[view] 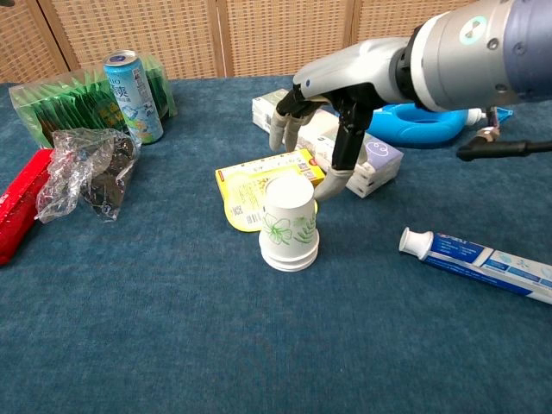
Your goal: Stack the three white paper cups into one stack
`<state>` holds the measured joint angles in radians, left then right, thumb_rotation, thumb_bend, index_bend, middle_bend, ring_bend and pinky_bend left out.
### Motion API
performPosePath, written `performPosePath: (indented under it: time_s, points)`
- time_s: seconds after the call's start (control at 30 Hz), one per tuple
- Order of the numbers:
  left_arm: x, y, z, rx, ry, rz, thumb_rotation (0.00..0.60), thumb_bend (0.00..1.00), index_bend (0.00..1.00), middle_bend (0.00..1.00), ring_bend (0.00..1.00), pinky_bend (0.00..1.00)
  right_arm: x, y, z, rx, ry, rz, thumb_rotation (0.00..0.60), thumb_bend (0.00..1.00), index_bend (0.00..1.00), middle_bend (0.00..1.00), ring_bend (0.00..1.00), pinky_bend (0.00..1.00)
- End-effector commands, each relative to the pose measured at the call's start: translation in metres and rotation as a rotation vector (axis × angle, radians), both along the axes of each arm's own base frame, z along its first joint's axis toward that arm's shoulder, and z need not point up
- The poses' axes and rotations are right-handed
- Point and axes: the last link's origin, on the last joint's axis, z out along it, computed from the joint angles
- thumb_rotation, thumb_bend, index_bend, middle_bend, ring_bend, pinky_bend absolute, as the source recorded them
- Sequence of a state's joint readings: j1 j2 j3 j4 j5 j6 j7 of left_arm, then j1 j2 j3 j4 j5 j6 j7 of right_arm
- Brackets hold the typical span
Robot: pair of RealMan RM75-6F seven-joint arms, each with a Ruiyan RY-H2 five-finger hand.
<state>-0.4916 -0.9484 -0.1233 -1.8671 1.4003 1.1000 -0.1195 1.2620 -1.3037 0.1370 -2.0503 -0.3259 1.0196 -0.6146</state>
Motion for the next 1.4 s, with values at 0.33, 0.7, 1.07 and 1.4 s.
performPosePath:
  time_s: [0.33,0.7,1.07,1.4]
  points:
    - [0.001,-0.004,0.001,-0.001,0.001,-0.006,0.6,0.51,0.05,0.0,0.0,0.23,-0.014,-0.006,0.014,-0.076,0.018,-0.004,0.6,0.23,0.23,0.25,0.09,0.57]
    - [-0.009,-0.018,0.008,0.014,0.027,0.022,0.6,0.51,0.06,0.0,0.0,0.17,-0.071,-0.017,0.066,-0.28,-0.025,-0.052,0.6,0.22,0.17,0.24,0.05,0.49]
    - [-0.026,-0.044,0.01,0.046,0.055,0.074,0.6,0.51,0.04,0.0,0.0,0.08,-0.148,-0.011,0.111,-0.488,0.001,-0.051,0.6,0.23,0.13,0.19,0.0,0.36]
    - [-0.043,-0.068,0.011,0.095,0.036,0.138,0.6,0.51,0.05,0.0,0.0,0.07,-0.201,0.007,0.123,-0.584,-0.016,-0.055,0.6,0.27,0.06,0.1,0.0,0.24]
